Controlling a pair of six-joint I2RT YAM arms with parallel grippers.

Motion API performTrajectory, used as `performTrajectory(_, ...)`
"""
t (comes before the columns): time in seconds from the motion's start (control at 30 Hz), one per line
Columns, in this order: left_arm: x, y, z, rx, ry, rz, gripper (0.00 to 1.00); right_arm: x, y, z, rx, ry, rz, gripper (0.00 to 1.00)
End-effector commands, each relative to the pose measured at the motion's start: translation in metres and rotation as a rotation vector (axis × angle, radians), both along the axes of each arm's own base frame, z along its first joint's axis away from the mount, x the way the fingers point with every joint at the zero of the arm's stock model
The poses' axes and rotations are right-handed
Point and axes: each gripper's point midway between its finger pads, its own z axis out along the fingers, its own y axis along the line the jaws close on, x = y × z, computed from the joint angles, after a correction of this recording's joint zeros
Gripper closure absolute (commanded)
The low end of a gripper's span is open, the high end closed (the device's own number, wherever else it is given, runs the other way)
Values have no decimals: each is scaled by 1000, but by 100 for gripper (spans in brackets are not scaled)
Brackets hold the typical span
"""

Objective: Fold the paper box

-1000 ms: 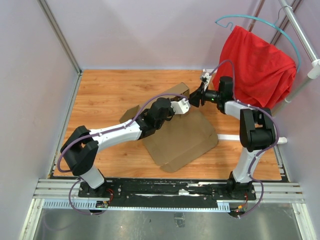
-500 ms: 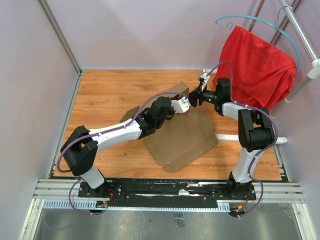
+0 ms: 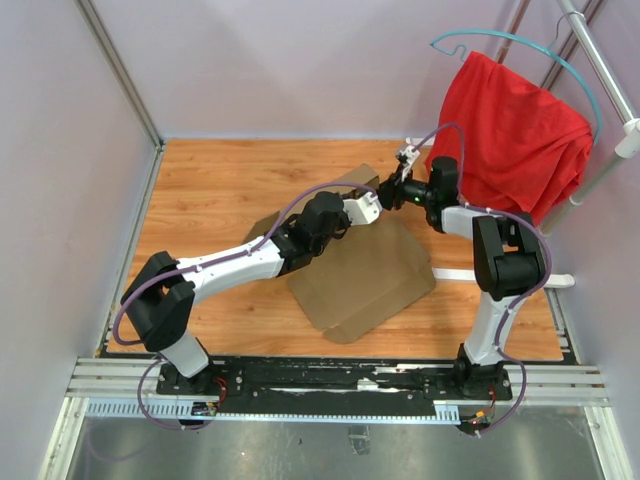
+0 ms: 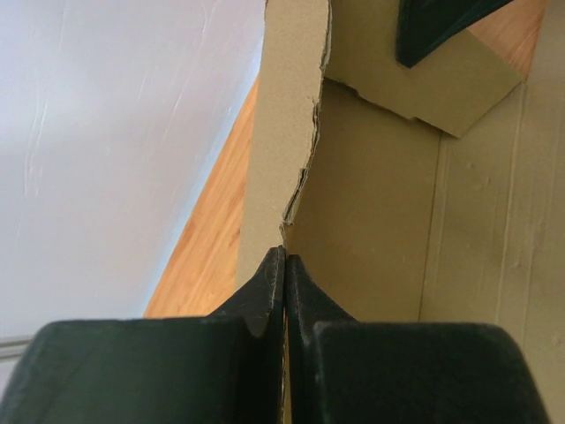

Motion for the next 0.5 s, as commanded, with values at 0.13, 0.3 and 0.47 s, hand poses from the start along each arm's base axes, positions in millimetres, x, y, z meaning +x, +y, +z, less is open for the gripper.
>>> performTrajectory(0.13, -3, -12, 5, -52, 3, -27, 100, 4, 24, -11, -97, -55, -155, 94)
performTrajectory(0.3, -3, -12, 4, -49, 4, -22, 100, 16, 9, -22, -145, -62, -381, 99)
performTrajectory(0.47, -4, -9, -1, -37, 2, -13, 100, 17, -7, -29, -128, -48, -519, 99)
